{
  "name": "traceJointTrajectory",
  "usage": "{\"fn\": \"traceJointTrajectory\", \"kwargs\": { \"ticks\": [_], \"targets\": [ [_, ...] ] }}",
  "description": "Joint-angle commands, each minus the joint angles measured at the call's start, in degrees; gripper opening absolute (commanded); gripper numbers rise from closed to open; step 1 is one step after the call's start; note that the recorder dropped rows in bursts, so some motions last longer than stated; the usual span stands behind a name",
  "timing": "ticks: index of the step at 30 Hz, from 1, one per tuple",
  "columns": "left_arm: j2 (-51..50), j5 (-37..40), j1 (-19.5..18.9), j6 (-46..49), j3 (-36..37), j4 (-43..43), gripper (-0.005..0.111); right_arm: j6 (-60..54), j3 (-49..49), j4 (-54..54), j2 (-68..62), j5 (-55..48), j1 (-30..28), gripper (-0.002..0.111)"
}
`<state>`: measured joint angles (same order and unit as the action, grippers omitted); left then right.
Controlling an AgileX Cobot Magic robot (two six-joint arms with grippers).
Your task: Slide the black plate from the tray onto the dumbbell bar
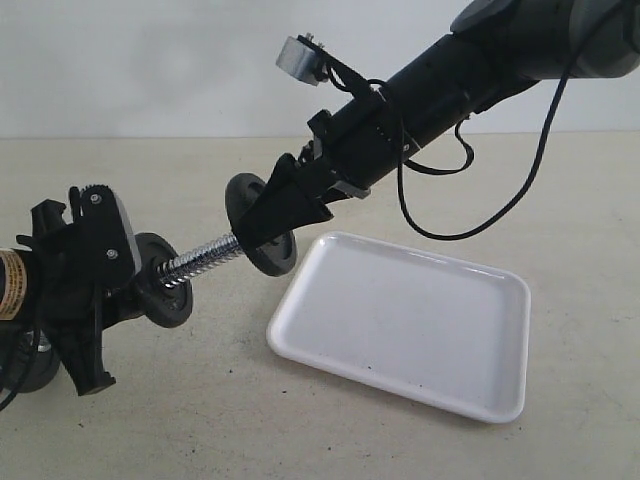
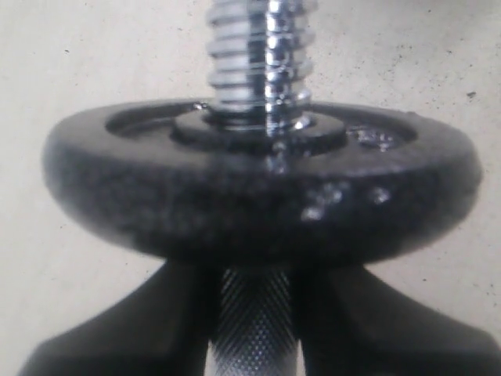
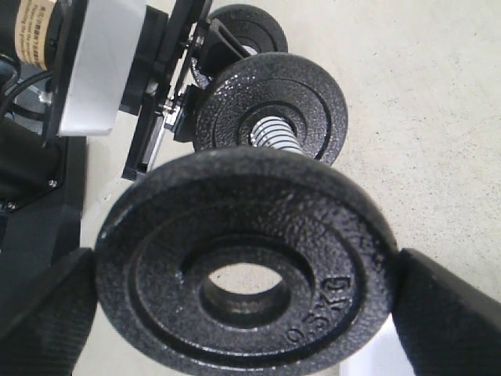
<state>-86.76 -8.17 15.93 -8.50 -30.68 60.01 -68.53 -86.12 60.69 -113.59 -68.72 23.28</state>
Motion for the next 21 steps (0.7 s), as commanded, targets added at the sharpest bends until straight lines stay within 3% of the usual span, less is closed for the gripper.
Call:
{"fn": "traceJointTrajectory", "kwargs": {
  "ticks": [1, 21],
  "targets": [
    [4.15, -61.79, 0.00, -2.46, -2.39, 1.01, 0.004, -0.58, -0.49, 3.74, 0.92, -1.24, -0.38, 0.001],
    [5.05, -61.79, 0.00, -4.87, -2.39, 4.06, 0.004, -0.58, -0.49, 3.74, 0.92, -1.24, -0.38, 0.001]
  ]
}}
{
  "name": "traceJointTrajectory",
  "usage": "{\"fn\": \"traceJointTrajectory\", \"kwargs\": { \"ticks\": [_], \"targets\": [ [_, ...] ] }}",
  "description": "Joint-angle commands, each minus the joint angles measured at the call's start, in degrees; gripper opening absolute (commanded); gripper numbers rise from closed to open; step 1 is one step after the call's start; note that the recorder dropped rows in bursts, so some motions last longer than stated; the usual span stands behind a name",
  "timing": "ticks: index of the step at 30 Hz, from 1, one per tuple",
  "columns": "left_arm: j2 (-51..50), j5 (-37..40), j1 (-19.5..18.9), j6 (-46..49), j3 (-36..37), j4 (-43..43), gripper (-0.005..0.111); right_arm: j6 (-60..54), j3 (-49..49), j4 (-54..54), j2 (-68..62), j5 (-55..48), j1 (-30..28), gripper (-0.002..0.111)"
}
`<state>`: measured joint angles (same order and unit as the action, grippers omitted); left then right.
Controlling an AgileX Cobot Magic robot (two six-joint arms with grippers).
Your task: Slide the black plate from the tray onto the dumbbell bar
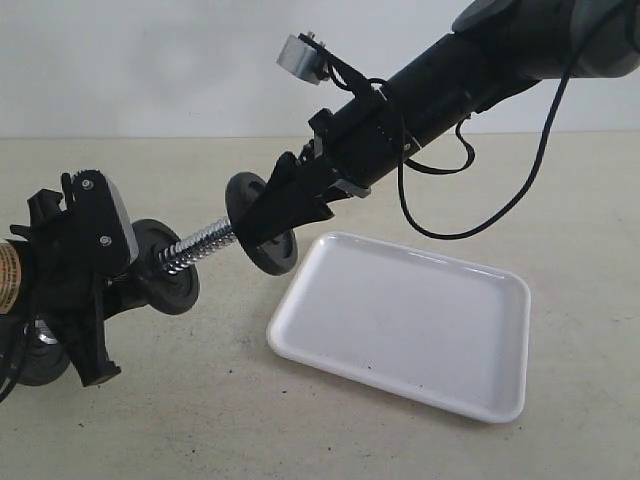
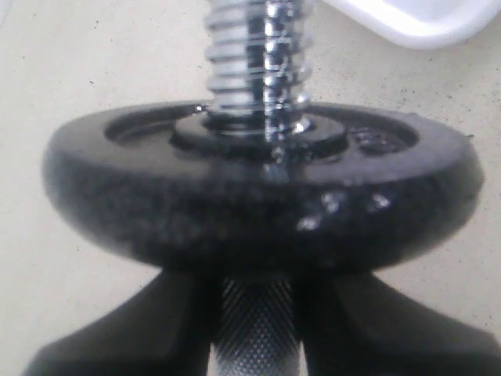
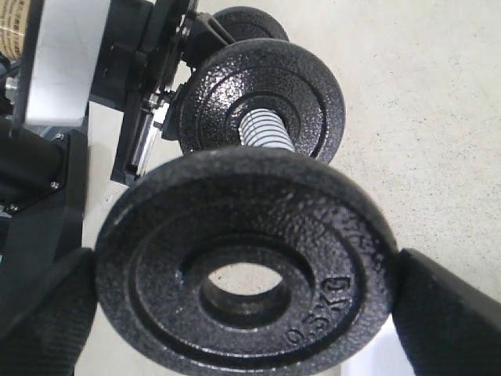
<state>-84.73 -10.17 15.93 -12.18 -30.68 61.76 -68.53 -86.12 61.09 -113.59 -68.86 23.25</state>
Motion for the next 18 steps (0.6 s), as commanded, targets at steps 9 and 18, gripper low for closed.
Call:
{"fn": "traceJointTrajectory", "kwargs": {
  "ticks": [9, 18],
  "targets": [
    [3.01, -59.79, 0.00, -2.65, -2.39, 4.09, 0.004, -0.96, -0.49, 3.29, 0.92, -1.10, -0.36, 0.001],
    [3.01, -59.79, 0.00, -3.50, -2.39, 5.46, 0.004, -1.84, -0.49, 3.29, 0.92, -1.10, -0.36, 0.001]
  ]
}}
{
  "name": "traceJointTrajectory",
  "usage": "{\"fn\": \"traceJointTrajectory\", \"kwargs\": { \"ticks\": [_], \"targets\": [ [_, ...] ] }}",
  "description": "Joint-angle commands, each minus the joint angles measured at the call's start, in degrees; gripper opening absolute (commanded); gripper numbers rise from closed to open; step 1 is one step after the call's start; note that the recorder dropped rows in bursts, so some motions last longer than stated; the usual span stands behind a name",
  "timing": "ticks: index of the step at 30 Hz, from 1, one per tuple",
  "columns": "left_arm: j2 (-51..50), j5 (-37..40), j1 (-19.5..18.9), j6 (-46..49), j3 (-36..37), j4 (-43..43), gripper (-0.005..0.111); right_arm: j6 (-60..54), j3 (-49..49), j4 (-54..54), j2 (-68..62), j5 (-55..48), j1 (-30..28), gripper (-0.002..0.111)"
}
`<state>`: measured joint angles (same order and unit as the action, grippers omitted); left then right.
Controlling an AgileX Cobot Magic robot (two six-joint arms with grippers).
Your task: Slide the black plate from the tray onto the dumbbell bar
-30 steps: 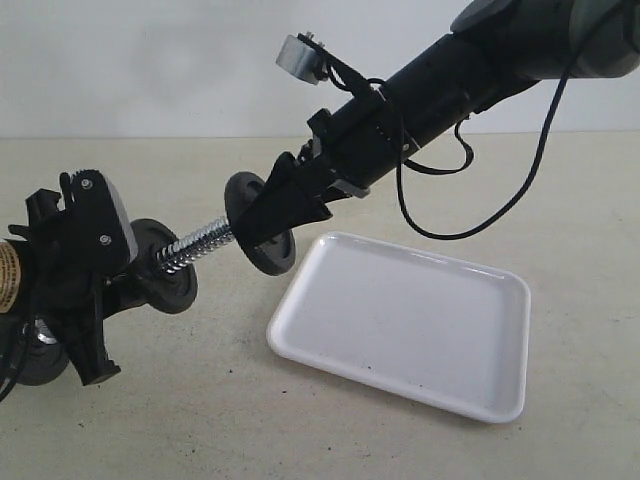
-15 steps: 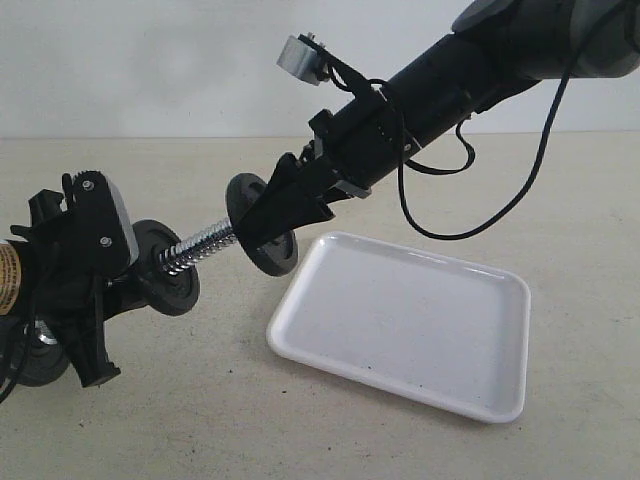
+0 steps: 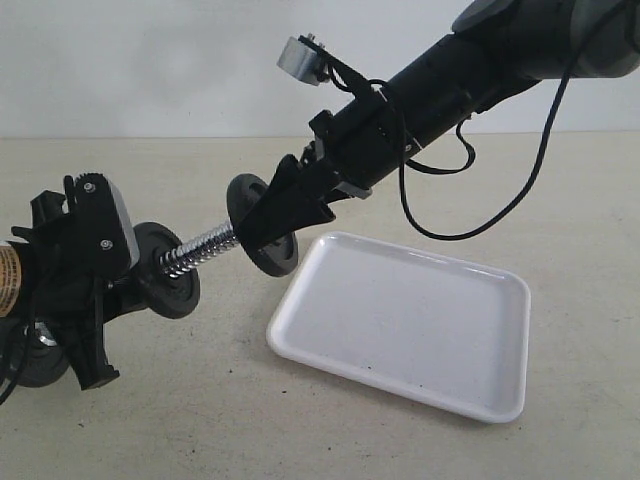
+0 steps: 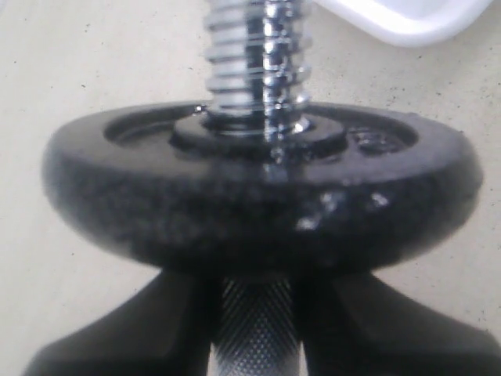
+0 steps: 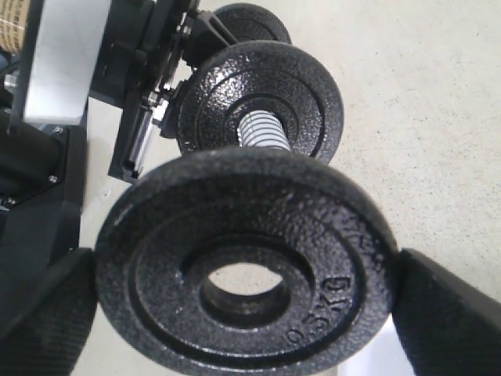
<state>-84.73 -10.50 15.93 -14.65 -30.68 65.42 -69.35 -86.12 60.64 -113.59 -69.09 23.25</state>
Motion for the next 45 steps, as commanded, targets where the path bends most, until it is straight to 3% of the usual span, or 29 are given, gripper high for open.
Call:
{"fn": "traceJointTrajectory", "kwargs": {
  "ticks": [1, 45],
  "targets": [
    [3.01, -59.46, 0.00, -0.99, -2.39, 1.90, 0.004, -1.02, -0.49, 3.74, 0.92, -0.88, -0.36, 0.001],
    [7.54, -59.46, 0.00, -3.33, -2.39, 4.48, 0.004, -1.05, -0.49, 5.05, 0.92, -0.88, -0.36, 0.001]
  ]
}}
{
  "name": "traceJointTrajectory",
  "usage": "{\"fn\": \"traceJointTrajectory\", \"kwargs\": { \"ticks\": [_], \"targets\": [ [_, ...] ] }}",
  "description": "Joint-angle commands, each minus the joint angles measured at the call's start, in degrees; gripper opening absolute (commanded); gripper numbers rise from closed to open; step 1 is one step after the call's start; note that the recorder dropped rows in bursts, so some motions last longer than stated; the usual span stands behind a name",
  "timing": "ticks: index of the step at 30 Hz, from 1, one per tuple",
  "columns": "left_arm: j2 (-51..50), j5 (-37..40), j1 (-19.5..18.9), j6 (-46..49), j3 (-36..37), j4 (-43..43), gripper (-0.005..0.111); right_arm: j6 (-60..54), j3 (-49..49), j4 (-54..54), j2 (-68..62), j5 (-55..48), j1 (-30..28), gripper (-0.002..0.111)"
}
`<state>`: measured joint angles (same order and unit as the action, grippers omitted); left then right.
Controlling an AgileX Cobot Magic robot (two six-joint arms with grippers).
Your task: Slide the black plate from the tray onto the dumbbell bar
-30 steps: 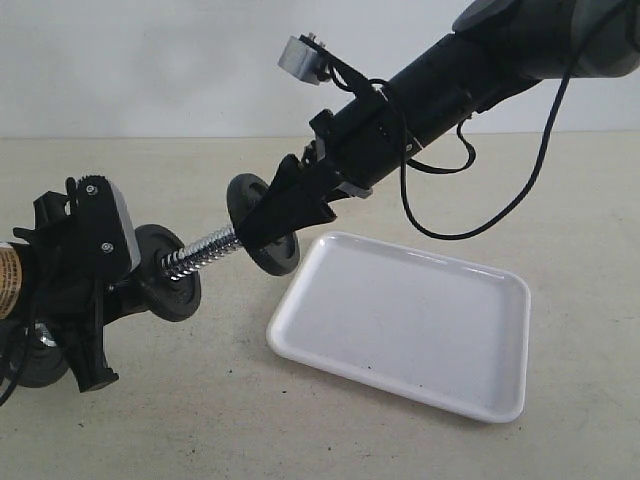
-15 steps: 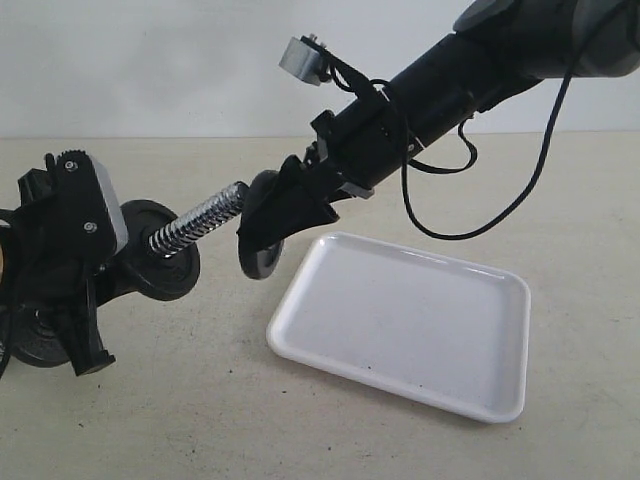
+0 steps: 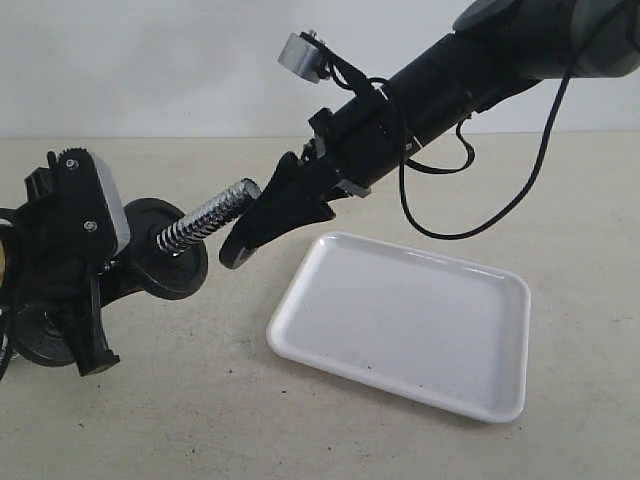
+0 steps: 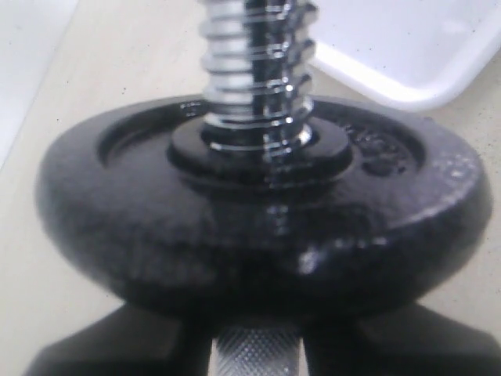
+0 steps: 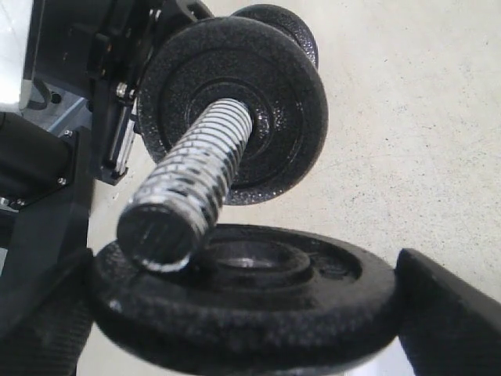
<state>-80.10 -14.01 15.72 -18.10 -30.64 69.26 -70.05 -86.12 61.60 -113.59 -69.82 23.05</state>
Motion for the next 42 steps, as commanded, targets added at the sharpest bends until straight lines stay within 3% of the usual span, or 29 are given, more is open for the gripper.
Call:
{"fn": "traceJointTrajectory", "kwargs": {
  "ticks": [1, 5, 20, 27, 42],
  "targets": [
    [2.91, -55.95, 0.21, 0.12, -2.42, 0.64, 0.004, -0.35, -0.49, 3.96, 0.92, -0.14, -0.15, 0.001],
    [2.91, -55.13, 0.21, 0.12, -2.42, 0.64, 0.004, -0.13, -0.49, 3.15, 0.92, -0.14, -0.15, 0.001],
    [2.91, -39.94, 0.21, 0.54, -2.42, -5.03, 0.004, 2.13, -0.49, -2.63, 0.92, -0.14, -0.88, 0.001],
    [1.69, -38.34, 0.21, 0.28, -2.42, -4.79, 0.004, 3.61, -0.49, -2.53, 0.92, -0.14, -5.90, 0.001],
    [-6.55, -38.63, 0.21, 0.54, -2.16, -4.57, 0.004, 3.60, -0.49, -2.40, 0.92, -0.14, -5.90, 0.001]
  ]
}}
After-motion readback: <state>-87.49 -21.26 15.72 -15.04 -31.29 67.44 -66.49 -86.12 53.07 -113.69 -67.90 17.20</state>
